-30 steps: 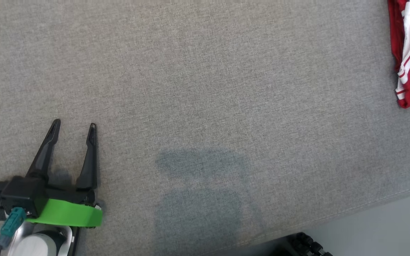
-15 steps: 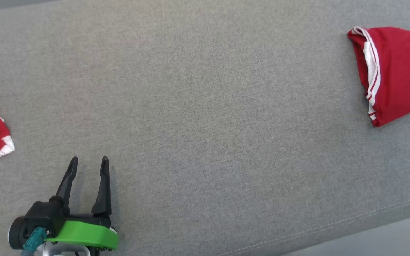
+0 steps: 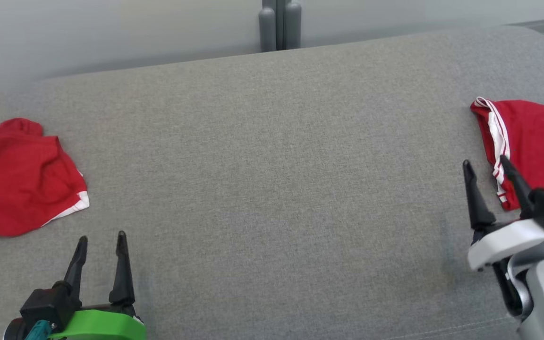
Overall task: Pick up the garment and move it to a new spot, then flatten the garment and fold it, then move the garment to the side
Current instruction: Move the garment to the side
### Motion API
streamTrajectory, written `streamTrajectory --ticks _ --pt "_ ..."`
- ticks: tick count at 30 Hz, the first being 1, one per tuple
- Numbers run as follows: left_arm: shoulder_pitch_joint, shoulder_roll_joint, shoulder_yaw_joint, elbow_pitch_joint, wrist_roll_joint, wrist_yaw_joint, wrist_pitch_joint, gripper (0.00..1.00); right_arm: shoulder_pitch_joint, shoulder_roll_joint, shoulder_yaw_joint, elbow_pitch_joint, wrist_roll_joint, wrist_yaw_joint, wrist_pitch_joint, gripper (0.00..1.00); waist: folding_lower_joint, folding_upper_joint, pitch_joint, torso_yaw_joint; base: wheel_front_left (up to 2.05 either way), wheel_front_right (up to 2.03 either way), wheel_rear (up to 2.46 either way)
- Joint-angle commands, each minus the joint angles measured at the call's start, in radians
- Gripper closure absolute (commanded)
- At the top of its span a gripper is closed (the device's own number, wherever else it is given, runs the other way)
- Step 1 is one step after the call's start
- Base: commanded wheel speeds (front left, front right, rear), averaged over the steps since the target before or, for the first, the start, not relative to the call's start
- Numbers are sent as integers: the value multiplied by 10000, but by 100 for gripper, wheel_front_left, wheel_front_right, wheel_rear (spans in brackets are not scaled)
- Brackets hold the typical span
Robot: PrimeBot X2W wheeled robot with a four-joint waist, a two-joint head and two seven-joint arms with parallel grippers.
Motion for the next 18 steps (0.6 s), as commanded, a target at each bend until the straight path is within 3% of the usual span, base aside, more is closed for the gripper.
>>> streamTrajectory --ticks 1,18 --pt "222 -175 334 51 136 -26 -62 0 755 395 25 -136 -5 -13 -25 0 1 0 -651 521 0 0 0" --pt "766 -900 1532 712 775 -760 -60 0 3081 2271 -1080 -1287 -1047 -14 -26 0 1 0 -1333 607 0 0 0"
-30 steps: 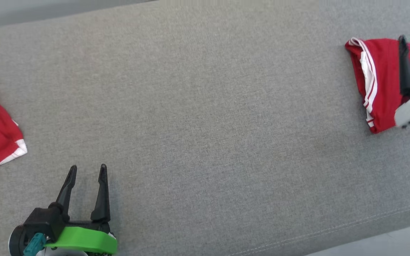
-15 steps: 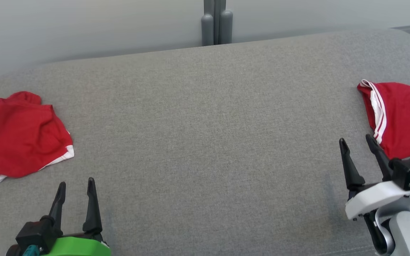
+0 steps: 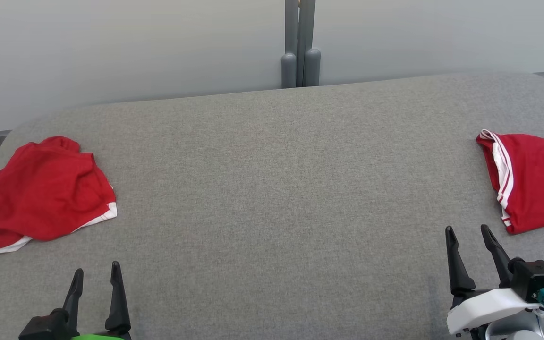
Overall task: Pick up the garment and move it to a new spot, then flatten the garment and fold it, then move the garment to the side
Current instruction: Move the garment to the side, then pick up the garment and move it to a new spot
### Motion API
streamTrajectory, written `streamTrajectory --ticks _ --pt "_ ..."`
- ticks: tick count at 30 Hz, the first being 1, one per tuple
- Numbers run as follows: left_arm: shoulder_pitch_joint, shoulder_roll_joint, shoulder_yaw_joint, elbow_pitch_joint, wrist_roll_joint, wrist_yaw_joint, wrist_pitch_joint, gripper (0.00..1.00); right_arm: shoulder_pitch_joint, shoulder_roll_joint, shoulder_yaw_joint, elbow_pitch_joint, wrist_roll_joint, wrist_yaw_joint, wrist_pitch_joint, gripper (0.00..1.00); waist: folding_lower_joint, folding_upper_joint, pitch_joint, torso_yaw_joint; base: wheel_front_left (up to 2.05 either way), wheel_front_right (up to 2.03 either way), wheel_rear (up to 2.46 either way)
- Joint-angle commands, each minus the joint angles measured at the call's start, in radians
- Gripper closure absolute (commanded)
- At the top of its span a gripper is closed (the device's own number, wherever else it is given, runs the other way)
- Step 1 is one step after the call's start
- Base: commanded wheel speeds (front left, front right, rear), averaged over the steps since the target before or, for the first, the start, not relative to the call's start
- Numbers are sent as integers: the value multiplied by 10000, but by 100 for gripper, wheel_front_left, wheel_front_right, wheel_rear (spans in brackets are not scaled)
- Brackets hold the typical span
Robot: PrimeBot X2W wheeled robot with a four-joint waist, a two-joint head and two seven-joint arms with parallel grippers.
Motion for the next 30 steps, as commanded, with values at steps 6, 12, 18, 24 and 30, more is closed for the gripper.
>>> streamTrajectory --ticks 6,12,18,24,30 --pt "2 -124 258 158 249 -215 -24 0 205 208 -99 -101 -284 -12 -26 0 1 0 23 -59 0 0 0" --pt "-106 -202 359 212 373 -344 -25 0 203 277 -105 -98 -376 -14 -26 0 1 0 79 -46 0 0 0" --pt "-188 -226 422 235 478 -401 -25 0 129 296 -104 -96 -426 -14 -26 0 1 0 134 -42 0 0 0" --pt "-192 -256 455 199 559 -448 -25 0 107 318 -77 -43 -445 -14 -26 0 1 0 126 -82 0 0 0" --pt "-276 -279 413 173 624 -459 -25 0 145 324 -167 -84 -454 -14 -26 0 1 0 123 25 0 0 0"
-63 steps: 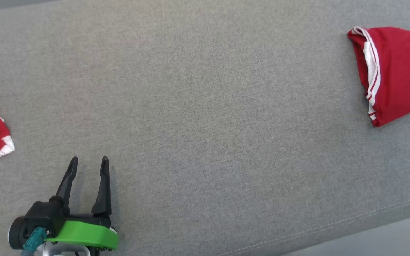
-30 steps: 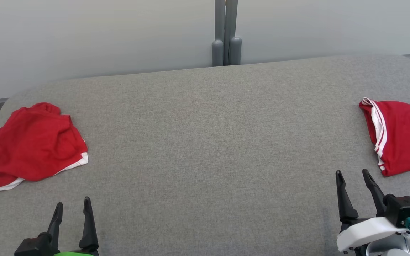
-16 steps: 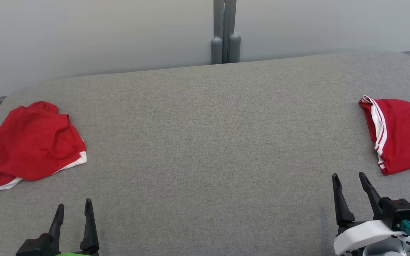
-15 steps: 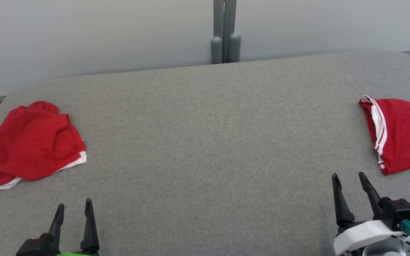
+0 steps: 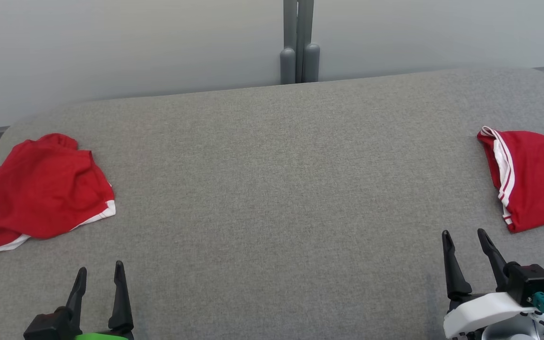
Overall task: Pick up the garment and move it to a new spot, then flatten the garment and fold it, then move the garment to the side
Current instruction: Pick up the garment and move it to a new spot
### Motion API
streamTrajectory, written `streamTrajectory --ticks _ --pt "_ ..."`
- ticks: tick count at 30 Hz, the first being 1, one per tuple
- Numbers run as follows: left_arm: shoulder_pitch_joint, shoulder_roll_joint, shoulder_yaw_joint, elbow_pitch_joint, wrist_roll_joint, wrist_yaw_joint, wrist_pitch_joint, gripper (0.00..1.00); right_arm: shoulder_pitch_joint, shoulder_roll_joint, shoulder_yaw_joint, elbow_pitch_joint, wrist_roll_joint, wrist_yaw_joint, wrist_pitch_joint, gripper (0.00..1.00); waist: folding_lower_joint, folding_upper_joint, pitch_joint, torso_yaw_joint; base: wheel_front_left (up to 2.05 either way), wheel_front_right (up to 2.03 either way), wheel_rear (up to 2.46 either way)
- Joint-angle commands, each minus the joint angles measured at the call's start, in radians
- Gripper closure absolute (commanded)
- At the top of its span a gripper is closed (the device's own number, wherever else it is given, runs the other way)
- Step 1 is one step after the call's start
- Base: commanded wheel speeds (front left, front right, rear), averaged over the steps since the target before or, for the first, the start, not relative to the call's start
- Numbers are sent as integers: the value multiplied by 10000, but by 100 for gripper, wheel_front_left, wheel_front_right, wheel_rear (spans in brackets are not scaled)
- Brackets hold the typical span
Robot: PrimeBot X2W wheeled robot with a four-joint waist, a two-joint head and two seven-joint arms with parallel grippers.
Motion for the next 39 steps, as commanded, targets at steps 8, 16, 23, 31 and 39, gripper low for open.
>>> streamTrajectory --ticks 8,16,23,31,39 --pt "-118 -7 -68 -38 90 -41 -26 0 262 -20 65 -168 -90 -12 -26 0 0 0 -326 1131 0 0 0" --pt "282 136 30 -63 303 -46 -26 0 339 17 417 -60 80 -12 -26 0 0 0 -850 3434 0 0 0" --pt "529 483 331 -180 258 -41 -26 0 -25 48 1048 131 248 -12 -26 0 0 0 -1055 4814 0 0 0" --pt "652 321 598 -537 202 -23 -26 0 -524 42 1555 439 320 -12 -26 0 0 0 -848 5008 0 0 0" --pt "561 262 480 -473 324 -31 -26 0 -223 46 1364 450 337 -12 -27 0 0 0 -889 4958 0 0 0"
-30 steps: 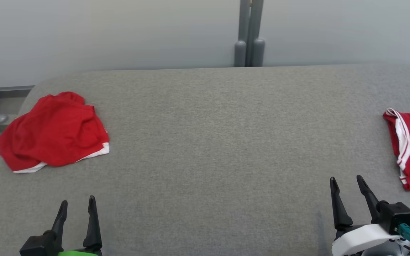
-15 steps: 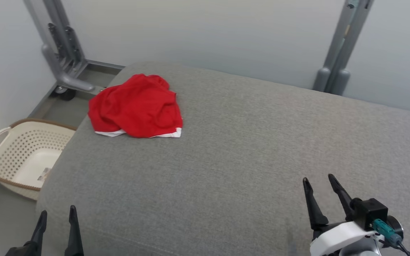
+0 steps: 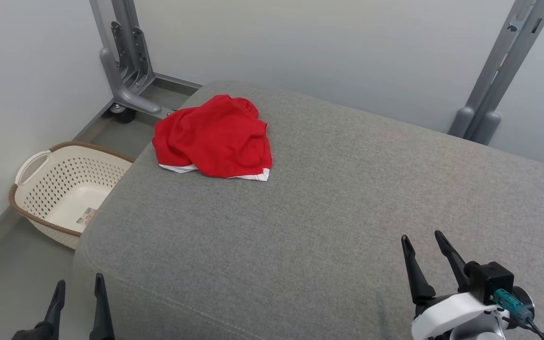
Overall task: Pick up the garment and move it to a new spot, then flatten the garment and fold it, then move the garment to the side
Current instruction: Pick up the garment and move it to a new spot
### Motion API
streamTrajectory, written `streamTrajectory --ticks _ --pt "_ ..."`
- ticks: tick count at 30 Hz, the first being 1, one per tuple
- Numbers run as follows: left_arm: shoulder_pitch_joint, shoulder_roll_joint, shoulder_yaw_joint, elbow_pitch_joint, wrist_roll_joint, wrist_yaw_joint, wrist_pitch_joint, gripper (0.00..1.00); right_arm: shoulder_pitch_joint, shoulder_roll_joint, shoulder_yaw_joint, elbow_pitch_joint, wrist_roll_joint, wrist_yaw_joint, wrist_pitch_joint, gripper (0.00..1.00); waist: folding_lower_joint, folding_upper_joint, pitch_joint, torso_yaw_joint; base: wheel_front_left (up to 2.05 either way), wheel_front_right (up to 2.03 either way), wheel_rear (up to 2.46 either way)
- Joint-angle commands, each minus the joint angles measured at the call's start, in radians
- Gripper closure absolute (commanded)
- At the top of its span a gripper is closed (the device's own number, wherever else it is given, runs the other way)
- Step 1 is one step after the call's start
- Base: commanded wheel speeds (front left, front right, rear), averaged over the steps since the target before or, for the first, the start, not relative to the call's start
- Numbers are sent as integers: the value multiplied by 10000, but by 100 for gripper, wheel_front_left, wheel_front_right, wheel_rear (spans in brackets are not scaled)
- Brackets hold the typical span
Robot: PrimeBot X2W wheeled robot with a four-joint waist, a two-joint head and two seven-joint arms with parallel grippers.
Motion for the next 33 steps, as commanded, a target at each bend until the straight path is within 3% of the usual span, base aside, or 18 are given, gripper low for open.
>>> streamTrajectory --ticks 1,13,23,28,33 --pt "-42 -16 -80 48 84 -13 -26 0 166 -36 -101 -14 15 -10 -27 0 0 0 -14 -18 0 0 0" --pt "-949 98 -561 444 -295 -26 49 0 -219 -256 -532 -442 -240 -10 -27 0 0 0 840 -382 0 0 0" --pt "-4663 552 -1299 1531 -1619 -29 1498 0 -1896 -1526 -585 -1185 -513 -10 -27 0 0 0 3859 -1075 0 0 0" --pt "-6493 736 -1159 3127 -3097 -28 2844 0 -2509 -2032 -650 -1385 -534 -10 -27 0 0 0 4988 -1412 0 0 0" --pt "-7902 1298 -1175 4646 -3524 -30 3616 0 -2744 -2253 -526 -1443 -450 -10 -27 0 0 0 5572 -1824 0 0 0"
